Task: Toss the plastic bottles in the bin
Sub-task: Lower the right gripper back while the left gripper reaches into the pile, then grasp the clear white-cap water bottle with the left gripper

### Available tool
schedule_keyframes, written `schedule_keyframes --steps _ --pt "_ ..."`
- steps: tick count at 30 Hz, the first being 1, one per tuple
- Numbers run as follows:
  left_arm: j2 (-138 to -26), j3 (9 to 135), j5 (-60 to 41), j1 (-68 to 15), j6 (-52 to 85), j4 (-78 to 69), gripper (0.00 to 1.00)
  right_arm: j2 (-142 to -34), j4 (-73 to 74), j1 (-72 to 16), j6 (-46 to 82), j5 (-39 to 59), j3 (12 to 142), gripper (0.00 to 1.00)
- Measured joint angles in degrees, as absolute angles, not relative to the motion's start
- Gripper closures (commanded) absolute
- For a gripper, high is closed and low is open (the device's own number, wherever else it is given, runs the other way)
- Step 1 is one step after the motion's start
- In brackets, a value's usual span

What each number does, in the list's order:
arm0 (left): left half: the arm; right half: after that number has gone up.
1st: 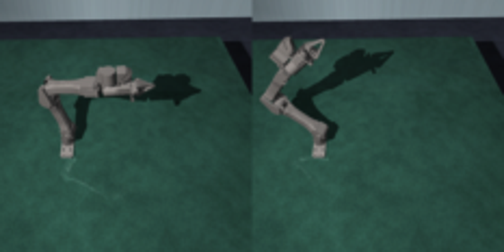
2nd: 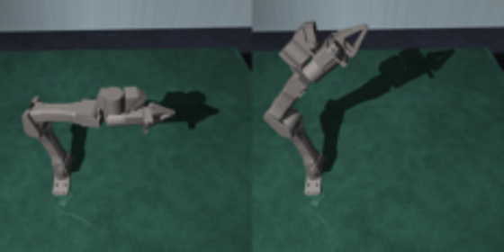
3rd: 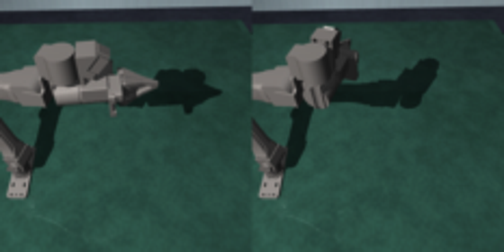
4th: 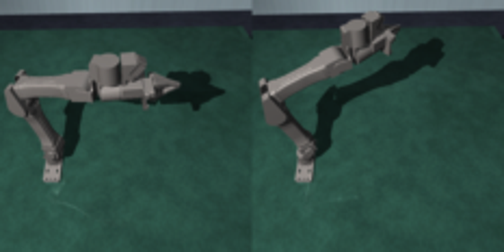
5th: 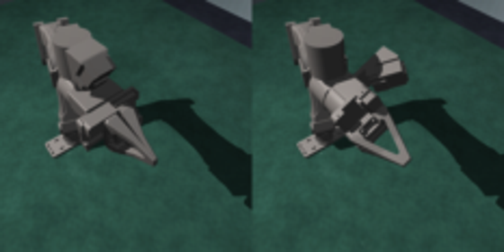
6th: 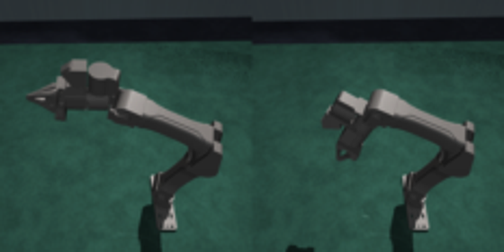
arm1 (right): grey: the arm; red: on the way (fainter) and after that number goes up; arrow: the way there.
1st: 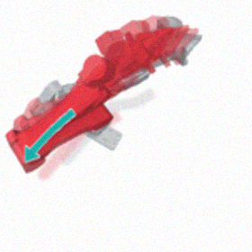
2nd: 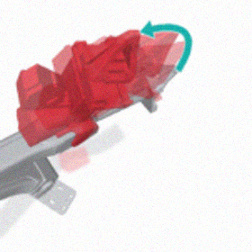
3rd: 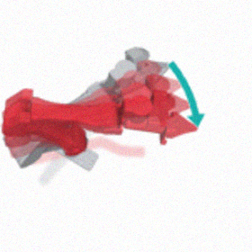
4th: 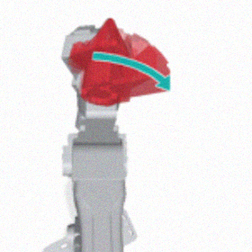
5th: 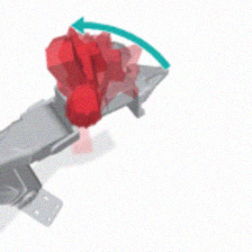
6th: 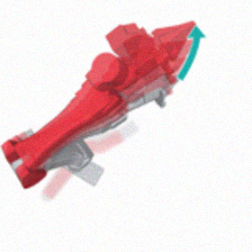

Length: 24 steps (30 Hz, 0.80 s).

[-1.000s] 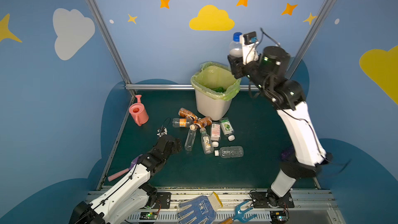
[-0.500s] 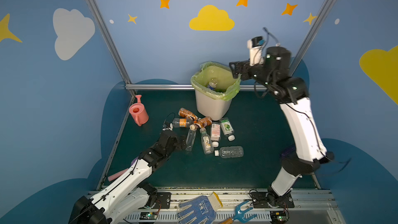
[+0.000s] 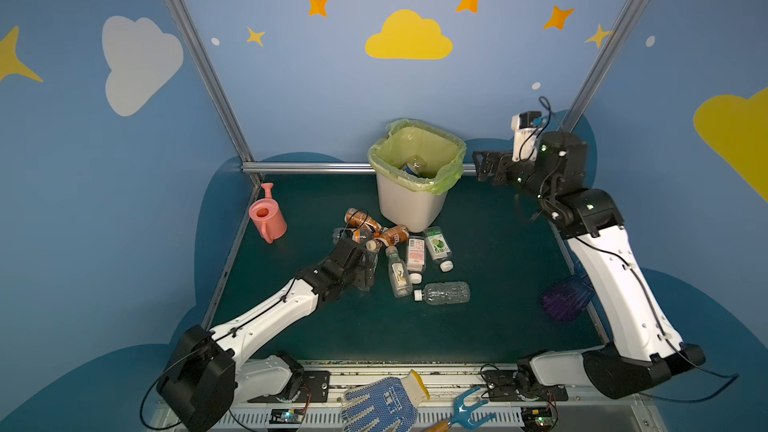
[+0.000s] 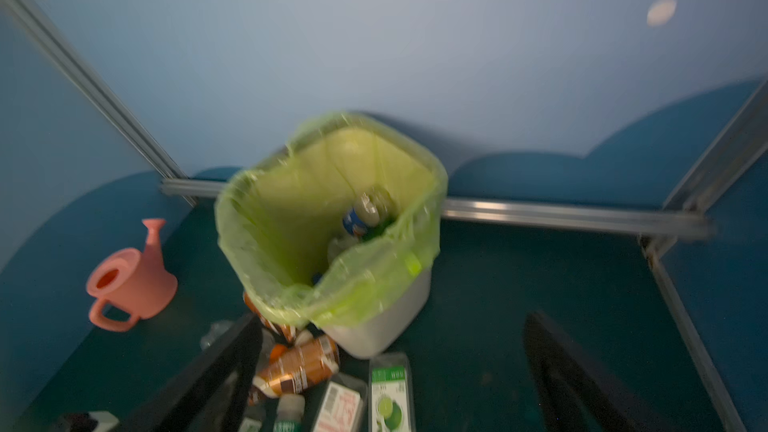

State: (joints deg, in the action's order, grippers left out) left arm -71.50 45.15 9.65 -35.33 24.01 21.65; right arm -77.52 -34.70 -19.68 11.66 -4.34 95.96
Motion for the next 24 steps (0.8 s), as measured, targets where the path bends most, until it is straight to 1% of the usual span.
schedule_keyframes --steps 2,5,10,16,20,24 --pt "-74.72 47.33 9.61 -35.44 23.73 22.41 0.08 -75.44 -34.37 -16.47 13.63 -2.57 87.15 0.02" --pt "-79.64 51.11 9.52 -35.48 22.76 23.9 0.11 -70.85 -33.41 -12.23 16.27 -0.01 77.21 0.02" --pt "-88.2 58.76 9.58 -35.55 21.15 26.89 0.14 -62.46 -29.56 -6.52 19.59 4.32 64.27 0.02" --pt "-96.75 65.12 11.03 -35.7 19.42 30.48 0.16 -57.36 -27.07 -1.45 23.09 9.43 50.74 0.02" --pt "-99.46 66.15 11.99 -35.7 18.63 32.47 0.23 -54.0 -26.87 1.02 24.56 11.75 45.1 0.02" --pt "-99.77 66.22 12.34 -35.7 17.74 33.93 0.34 -51.37 -26.55 2.85 25.3 13.63 43.0 0.02"
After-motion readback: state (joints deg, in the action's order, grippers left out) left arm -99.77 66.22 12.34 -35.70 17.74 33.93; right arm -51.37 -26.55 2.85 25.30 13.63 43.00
